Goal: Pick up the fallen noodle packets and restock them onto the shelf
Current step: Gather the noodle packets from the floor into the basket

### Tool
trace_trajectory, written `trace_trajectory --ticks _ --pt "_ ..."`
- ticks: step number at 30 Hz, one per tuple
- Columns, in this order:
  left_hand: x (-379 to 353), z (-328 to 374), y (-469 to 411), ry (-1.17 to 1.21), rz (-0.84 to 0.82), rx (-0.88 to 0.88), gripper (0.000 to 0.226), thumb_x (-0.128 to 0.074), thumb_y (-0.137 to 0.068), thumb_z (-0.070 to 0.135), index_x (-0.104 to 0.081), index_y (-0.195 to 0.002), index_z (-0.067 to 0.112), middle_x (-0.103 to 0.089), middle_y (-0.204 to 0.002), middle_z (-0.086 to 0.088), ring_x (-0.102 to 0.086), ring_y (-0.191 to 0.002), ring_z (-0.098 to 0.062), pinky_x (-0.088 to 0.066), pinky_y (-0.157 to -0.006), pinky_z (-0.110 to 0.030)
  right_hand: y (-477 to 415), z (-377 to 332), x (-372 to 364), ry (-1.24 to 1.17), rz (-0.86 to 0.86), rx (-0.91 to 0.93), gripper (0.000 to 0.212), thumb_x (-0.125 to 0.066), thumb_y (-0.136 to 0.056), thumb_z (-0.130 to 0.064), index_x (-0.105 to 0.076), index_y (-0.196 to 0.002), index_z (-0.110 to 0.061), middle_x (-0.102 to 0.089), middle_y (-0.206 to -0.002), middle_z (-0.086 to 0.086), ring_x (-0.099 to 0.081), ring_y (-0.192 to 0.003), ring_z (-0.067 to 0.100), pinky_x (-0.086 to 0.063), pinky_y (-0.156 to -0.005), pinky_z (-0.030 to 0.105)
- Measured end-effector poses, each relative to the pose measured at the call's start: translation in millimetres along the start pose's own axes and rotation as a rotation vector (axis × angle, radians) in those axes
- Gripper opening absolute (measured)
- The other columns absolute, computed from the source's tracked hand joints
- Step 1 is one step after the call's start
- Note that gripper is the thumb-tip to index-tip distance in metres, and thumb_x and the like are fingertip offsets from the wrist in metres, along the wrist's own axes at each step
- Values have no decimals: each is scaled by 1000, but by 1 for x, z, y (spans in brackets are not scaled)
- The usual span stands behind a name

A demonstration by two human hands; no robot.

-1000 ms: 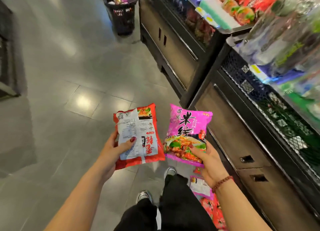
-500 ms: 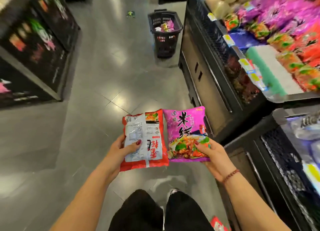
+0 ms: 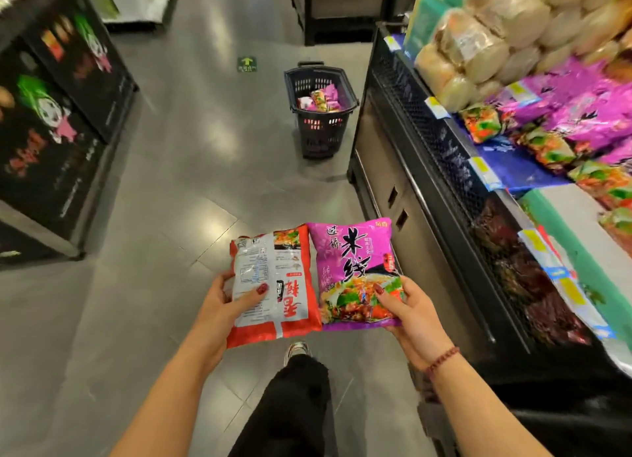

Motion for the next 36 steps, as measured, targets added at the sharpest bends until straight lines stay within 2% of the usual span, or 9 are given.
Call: trace_trajectory --ticks 5,8,10,14,20,24,27,33,36 --pt "-5 71 -90 -1 -7 -65 82 -79 -60 22 -41 -133 26 -70 -111 -8 -73 -87 -29 -59 -76 -45 -81 -57 -49 3 40 19 28 -62 -87 -4 -58 -114 -8 -72 -106 13 -71 -95 26 -60 -73 33" --pt "-11 110 -135 -18 -8 -98 87 -79 -60 22 -38 -135 35 -72 -107 -5 -72 -89 -30 -58 -80 -47 -121 -84 -68 11 55 29 27 -62 -86 -7 -58 -112 -10 -72 -105 11 -71 -94 24 -60 -72 31" --pt "-15 130 -164 -13 -17 -114 83 -79 -62 23 -40 -134 40 -74 -103 -1 -73 -89 -28 -58 -80 -49 -152 -99 -78 10 70 26 26 -62 -87 -7 -58 -113 -9 -72 -104 10 -71 -92 22 -60 -70 29" --pt "-24 161 -222 -12 -24 -131 80 -79 -65 24 -43 -133 44 -71 -114 -4 -72 -94 -29 -57 -83 -53 -226 -127 -95 14 78 28 23 -61 -88 -7 -59 -111 -11 -73 -100 7 -72 -87 19 -59 -64 26" --pt "-45 229 -343 -38 34 -142 70 -82 -61 26 -50 -116 55 -68 -119 -4 -70 -99 -27 -57 -84 -53 -377 -179 -133 12 31 25 28 -61 -88 -4 -59 -116 -8 -71 -106 12 -70 -92 22 -60 -69 31" --pt "-65 286 -423 -46 28 -150 70 -80 -64 16 -52 -119 49 -70 -114 -8 -72 -94 -29 -58 -81 -50 -466 -218 -154 -5 12 4 31 -61 -88 -4 -58 -119 -8 -69 -109 13 -69 -96 25 -60 -71 32" --pt "-74 321 -476 -36 27 -165 67 -78 -73 10 -52 -119 52 -72 -113 -3 -72 -95 -26 -58 -80 -47 -525 -248 -169 -11 -11 -21 31 -60 -88 -2 -58 -119 -7 -71 -105 12 -70 -90 21 -59 -67 29" --pt "-79 372 -575 -34 9 -108 69 -77 -70 12 -52 -123 50 -72 -111 -4 -72 -94 -29 -59 -77 -46 -622 -281 -204 -23 9 -65 25 -59 -89 -2 -60 -113 -8 -72 -106 12 -69 -95 25 -60 -74 33" --pt "-75 398 -640 -65 -16 -77 69 -79 -68 16 -52 -121 52 -70 -116 -4 -71 -96 -29 -59 -79 -49 -676 -291 -225 -31 53 -72 24 -60 -89 -3 -60 -112 -8 -73 -104 12 -69 -96 27 -60 -76 34"
Point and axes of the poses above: each hand's wrist, its own y-axis away from the middle knuckle, its own x-axis out of the back of the hand, z = x × y, the point moved 3 cm from there along -y, towards the middle knuckle
